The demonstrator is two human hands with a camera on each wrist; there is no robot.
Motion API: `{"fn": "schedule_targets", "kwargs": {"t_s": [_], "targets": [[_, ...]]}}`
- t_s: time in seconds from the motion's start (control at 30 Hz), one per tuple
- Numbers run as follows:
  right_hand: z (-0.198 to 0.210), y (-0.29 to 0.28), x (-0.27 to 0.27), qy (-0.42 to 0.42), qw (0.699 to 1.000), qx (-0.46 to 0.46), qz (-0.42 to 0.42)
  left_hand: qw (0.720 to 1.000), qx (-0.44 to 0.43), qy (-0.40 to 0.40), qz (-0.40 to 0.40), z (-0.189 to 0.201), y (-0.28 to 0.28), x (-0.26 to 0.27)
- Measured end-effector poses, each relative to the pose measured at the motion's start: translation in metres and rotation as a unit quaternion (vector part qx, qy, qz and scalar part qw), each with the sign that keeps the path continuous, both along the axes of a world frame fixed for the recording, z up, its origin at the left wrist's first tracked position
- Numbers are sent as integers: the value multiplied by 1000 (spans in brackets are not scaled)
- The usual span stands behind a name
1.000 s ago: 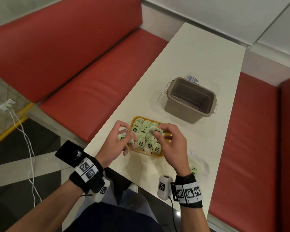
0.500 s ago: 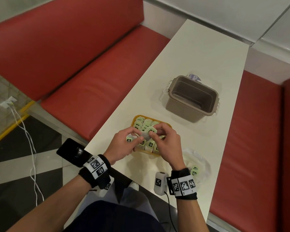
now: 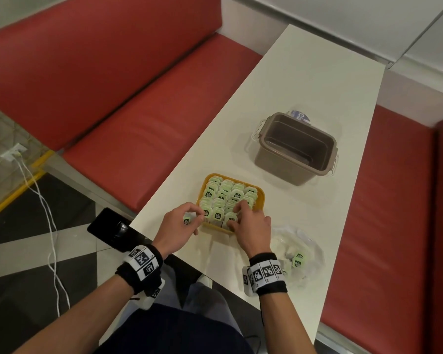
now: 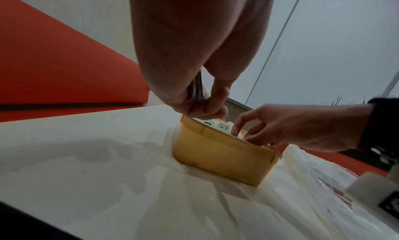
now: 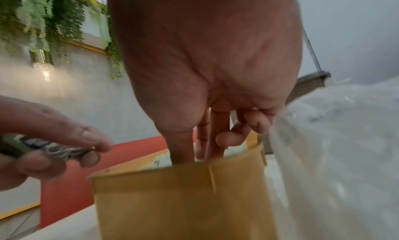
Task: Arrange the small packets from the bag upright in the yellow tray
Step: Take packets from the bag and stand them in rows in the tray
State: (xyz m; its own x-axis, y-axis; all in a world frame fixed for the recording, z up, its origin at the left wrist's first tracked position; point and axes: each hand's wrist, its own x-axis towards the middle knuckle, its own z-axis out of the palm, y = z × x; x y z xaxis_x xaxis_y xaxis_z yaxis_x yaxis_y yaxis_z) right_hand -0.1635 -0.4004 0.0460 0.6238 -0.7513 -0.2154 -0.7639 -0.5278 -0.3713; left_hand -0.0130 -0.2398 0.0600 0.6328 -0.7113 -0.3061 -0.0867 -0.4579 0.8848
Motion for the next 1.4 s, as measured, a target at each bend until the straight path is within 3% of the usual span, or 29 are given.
{"fn": "schedule_targets", "kwargs": {"t_s": [0.13,0.23,0.43,0.77,0.93,1.03,1.1,1.2,1.3,1.4], "targets": [[16,-6,-3,-18,997,-69,-10,999,-18,-21,-20,2,0,-3],[21,-11,-5,22,995,-91,34,997,-37,-36,-53,-6,0,-6],[-2,-6,6,67,986,-112,108,986,-7,-133,-100,-27,-6,-12],[-4,-7,8,62,981,-143,117,990,-6,-111,-84,-30,-9,-15],[10,-15,11,-1,987,-141,75,997,-24,-47,-56,-13,-8,-15],[6,-16,14,14,987,-141,76,999,-23,-17,-40,-1,-6,-15],[6,-16,13,13,987,-138,78,999,-28,26,-36,6,-5,-14],[16,-9,11,-56,989,-126,47,987,-71,142,-23,19,-4,-12],[36,1,9,-175,983,-43,28,959,-122,254,-14,34,-1,-15],[60,13,4,-302,945,126,19,944,-154,290,-36,48,4,-14]]}}
